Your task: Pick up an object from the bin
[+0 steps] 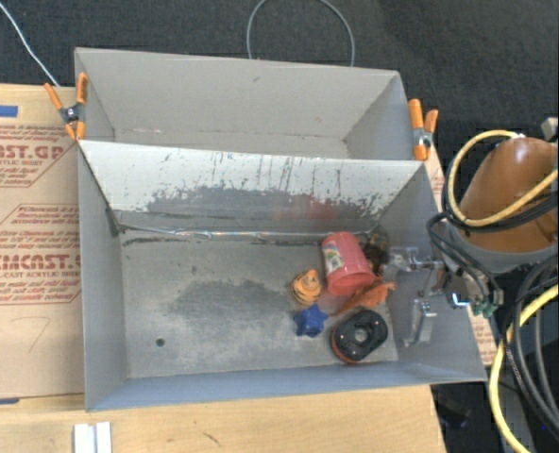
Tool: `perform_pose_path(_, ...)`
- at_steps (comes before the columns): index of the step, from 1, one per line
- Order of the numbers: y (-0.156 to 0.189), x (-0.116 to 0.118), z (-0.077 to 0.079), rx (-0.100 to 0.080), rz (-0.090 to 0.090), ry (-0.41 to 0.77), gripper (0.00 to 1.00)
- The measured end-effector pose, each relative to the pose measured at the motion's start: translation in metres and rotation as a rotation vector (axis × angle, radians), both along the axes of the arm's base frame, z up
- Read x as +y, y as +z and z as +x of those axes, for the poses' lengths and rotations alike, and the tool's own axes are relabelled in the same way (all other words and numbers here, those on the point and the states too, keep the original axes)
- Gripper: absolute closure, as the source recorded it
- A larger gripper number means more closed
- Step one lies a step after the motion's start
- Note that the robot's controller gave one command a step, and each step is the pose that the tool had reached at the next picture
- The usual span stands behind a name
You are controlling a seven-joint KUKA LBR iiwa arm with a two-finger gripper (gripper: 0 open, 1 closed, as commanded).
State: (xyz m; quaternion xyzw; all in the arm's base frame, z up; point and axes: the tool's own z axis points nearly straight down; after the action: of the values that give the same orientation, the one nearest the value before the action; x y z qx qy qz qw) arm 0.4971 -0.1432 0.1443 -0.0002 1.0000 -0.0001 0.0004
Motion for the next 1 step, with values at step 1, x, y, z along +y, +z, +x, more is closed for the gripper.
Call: perform_pose_path(1,0.0000,0.0000,0.0000,0.000,0.000,0.000,1.00)
